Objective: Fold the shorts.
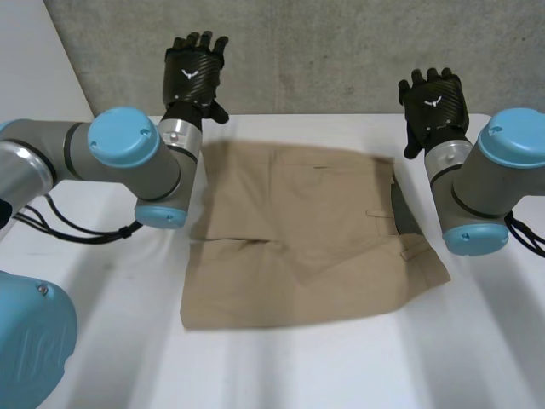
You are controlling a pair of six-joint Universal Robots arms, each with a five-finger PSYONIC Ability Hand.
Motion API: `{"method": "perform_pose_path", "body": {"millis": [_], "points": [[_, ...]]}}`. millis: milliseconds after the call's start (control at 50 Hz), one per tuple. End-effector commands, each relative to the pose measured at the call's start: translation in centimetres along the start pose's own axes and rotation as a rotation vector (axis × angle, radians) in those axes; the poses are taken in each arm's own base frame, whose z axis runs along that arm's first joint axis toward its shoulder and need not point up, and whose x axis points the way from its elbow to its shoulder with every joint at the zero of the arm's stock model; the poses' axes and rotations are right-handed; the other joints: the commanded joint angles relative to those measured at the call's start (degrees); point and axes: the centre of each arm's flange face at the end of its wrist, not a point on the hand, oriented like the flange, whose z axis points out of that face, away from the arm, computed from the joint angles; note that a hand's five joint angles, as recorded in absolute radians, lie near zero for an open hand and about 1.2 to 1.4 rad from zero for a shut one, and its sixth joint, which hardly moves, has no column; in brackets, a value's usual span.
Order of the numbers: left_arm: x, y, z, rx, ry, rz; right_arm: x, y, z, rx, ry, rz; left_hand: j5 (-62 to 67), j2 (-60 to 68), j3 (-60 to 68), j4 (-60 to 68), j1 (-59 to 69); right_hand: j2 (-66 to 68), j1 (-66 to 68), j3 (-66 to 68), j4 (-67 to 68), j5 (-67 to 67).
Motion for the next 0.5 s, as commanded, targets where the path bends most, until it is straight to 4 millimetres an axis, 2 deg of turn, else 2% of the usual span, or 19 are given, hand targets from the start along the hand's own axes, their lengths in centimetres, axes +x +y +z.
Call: {"method": "perform_pose_path", "body": {"millis": [20, 120, 140, 200, 220, 260, 300, 320, 380, 400, 460, 500], "points": [[0.0, -0.9, -2.2, -0.044, 0.029, 0.001, 1.2, -1.7, -3.3, -0.065, -0.032, 0.013, -2.95, -1.67, -2.20, -1.70, -0.72, -2.41, -1.57, -2.25, -3.27, -3.99], [-0.6, -2.4, -5.6, -0.128, 0.045, 0.003, 1.7, -2.5, -6.6, -0.118, -0.071, 0.012, -2.11, -0.83, -1.36, -0.86, 0.12, -2.41, -1.57, -2.25, -3.27, -3.99], [-0.8, -2.8, -6.2, -0.137, 0.046, 0.003, 1.4, -2.2, -8.1, -0.161, -0.118, 0.013, -1.94, -0.67, -1.19, -0.70, 0.29, -2.41, -1.57, -2.25, -3.27, -3.99], [-1.2, -3.8, -9.0, -0.199, 0.052, 0.005, 0.7, -1.7, -10.1, -0.222, -0.205, 0.013, 0.41, 1.68, 1.15, 1.65, 2.63, -2.41, -1.57, -2.25, -3.27, -3.99], [-1.4, -3.9, -9.8, -0.222, 0.056, 0.003, 0.5, -1.6, -11.4, -0.252, -0.258, 0.022, 1.58, 2.86, 2.33, 2.83, 3.81, -2.41, -1.57, -2.25, -3.27, -3.99], [-1.4, -4.4, -12.4, -0.286, 0.076, -0.003, 0.7, -1.6, -12.6, -0.282, -0.296, 0.030, 4.11, 5.39, 4.86, 5.35, 6.34, -2.41, -1.57, -2.25, -3.27, -3.99], [-1.4, -4.7, -14.3, -0.334, 0.093, -0.002, 1.6, -1.3, -14.1, -0.314, -0.334, 0.049, 5.12, 6.39, 5.87, 6.36, 7.35, 5.87, 6.71, 6.02, 5.00, 4.28], [-1.3, -4.9, -16.1, -0.387, 0.110, -0.003, 1.8, -1.2, -14.6, -0.321, -0.350, 0.056, 6.63, 7.90, 7.37, 7.87, 8.85, 7.75, 8.59, 7.90, 6.89, 6.17], [-1.2, -4.9, -18.8, -0.469, 0.137, -0.014, 2.3, -0.6, -16.2, -0.330, -0.421, 0.066, 9.16, 10.43, 9.90, 10.40, 11.38, 16.81, 17.65, 16.96, 15.94, 15.22], [-0.9, -4.9, -20.5, -0.522, 0.158, -0.028, 2.4, -0.4, -16.4, -0.326, -0.436, 0.065, 9.83, 11.10, 10.58, 11.07, 12.06, 19.02, 19.86, 19.17, 18.15, 17.43], [-0.3, -5.0, -22.7, -0.596, 0.186, -0.062, 3.1, 0.5, -17.3, -0.338, -0.464, 0.058, 11.51, 12.78, 12.26, 12.75, 13.74, 26.40, 27.24, 26.55, 25.54, 24.82], [-0.2, -4.9, -24.3, -0.668, 0.193, -0.102, 3.5, 1.0, -17.5, -0.348, -0.467, 0.055, 17.05, 18.32, 17.79, 18.29, 19.27, 31.80, 32.64, 31.95, 30.94, 30.22]]}}
